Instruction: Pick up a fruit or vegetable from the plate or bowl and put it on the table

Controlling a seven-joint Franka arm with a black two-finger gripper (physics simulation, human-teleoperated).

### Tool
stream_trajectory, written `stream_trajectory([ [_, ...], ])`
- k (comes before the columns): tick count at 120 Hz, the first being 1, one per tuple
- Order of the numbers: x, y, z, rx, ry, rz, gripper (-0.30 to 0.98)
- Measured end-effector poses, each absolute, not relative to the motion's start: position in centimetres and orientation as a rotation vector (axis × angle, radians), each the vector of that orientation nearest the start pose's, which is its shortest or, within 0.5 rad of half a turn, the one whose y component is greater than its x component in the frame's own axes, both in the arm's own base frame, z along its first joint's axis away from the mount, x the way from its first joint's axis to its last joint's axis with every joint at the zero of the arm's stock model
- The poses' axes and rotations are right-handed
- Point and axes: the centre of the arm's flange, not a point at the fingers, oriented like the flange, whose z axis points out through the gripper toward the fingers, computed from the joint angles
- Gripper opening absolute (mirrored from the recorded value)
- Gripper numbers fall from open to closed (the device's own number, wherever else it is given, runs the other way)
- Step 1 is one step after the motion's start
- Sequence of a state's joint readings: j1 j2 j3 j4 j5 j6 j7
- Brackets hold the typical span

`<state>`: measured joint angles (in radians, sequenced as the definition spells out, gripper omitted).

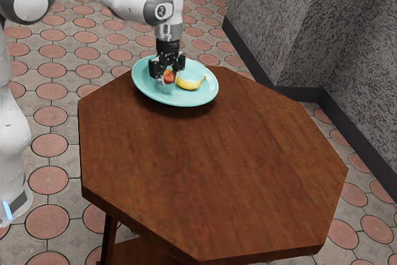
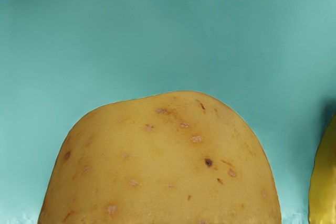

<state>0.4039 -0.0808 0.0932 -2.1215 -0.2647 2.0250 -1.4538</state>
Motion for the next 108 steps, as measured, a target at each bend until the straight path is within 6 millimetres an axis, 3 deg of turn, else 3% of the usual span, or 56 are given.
stream_trajectory([
  [13,48.5,20.7,45.6,1.573,2.465,-0.174,0.28],
  [36,54.7,8.2,50.4,1.856,2.253,-0.041,0.29],
  [60,60.8,0.8,49.9,1.947,2.167,-0.003,0.28],
  [76,63.1,-1.5,49.4,1.938,2.156,0.017,0.28],
  [91,63.6,-2.4,50.2,1.91,2.154,0.037,0.51],
  [100,64.0,-1.9,51.7,1.875,2.159,0.057,0.58],
  [108,64.0,-0.2,52.8,1.836,2.191,0.059,0.62],
])
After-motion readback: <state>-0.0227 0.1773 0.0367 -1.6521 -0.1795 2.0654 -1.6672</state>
